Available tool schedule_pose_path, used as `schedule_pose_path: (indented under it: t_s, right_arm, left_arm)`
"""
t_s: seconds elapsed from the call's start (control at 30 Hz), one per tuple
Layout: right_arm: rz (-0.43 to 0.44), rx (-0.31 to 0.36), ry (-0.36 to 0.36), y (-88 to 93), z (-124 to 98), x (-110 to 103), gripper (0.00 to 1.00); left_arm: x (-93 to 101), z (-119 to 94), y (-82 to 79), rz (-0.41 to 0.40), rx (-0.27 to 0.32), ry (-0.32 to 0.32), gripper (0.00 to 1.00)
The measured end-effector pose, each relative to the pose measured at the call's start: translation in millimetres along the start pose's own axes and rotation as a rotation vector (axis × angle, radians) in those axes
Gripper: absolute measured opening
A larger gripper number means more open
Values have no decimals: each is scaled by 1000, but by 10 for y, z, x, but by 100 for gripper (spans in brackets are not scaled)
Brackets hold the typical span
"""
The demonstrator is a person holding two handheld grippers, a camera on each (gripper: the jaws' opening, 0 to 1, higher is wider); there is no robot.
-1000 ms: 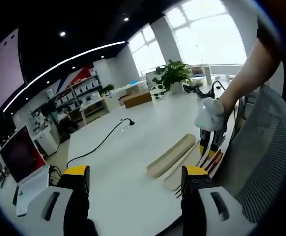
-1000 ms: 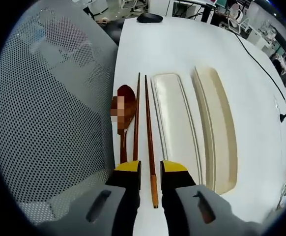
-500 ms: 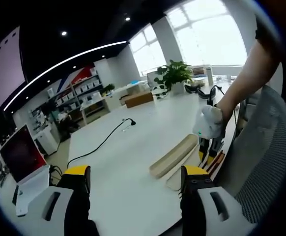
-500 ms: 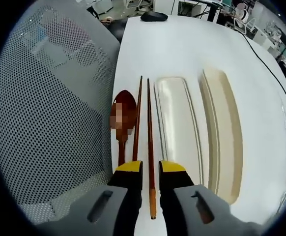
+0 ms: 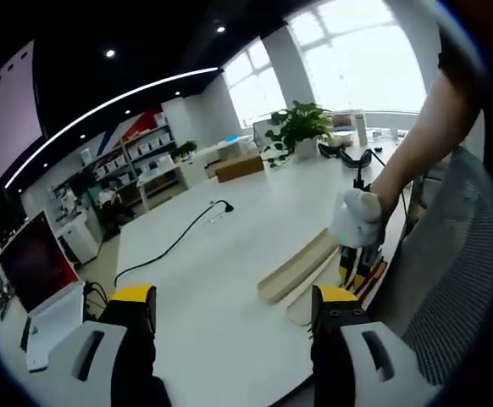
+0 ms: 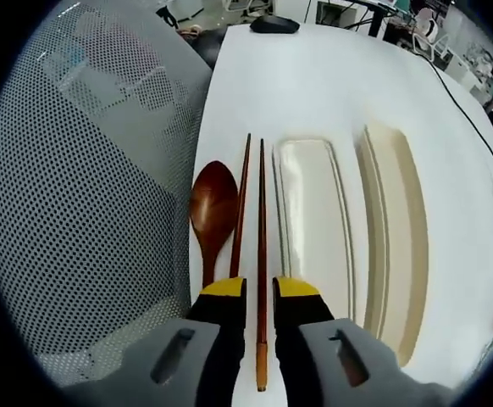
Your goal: Arrange the utensils inside the cutlery case until each visible utensil rests in its matching compartment.
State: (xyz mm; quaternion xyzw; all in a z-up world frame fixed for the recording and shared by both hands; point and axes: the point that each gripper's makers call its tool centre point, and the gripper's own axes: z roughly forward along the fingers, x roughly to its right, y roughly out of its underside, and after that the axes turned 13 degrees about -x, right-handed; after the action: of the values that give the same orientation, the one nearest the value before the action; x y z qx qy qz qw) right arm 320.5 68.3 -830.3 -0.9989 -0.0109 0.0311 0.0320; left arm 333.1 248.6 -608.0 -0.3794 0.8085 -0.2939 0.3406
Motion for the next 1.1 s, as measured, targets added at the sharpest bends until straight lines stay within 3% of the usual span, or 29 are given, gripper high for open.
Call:
schedule_pose_path:
  t_s: [0.4, 0.53, 0.67, 0.8, 0.9, 1.1]
  right_arm:
    - [-6, -43, 40, -7, 19, 73, 1]
    - [-8, -58, 58, -5, 21, 69, 1]
    - [-33, -63, 78, 0, 23, 66, 1]
    - [3, -72, 73, -14, 25, 80, 1]
    - [-54, -86, 70, -11, 30, 70, 1]
    - [-7, -80, 36, -10, 35, 85, 1]
  left_arm:
    - [5, 14, 15, -3, -8, 6, 76]
    - [-48, -35, -30, 0, 19, -21, 70]
    - [-24, -5, 9, -5, -3, -6, 70]
    - [0, -3, 7, 15, -5, -6, 70]
    - [9, 3, 14, 18, -10, -1, 70]
    - [28, 10, 22, 25, -15, 5, 70]
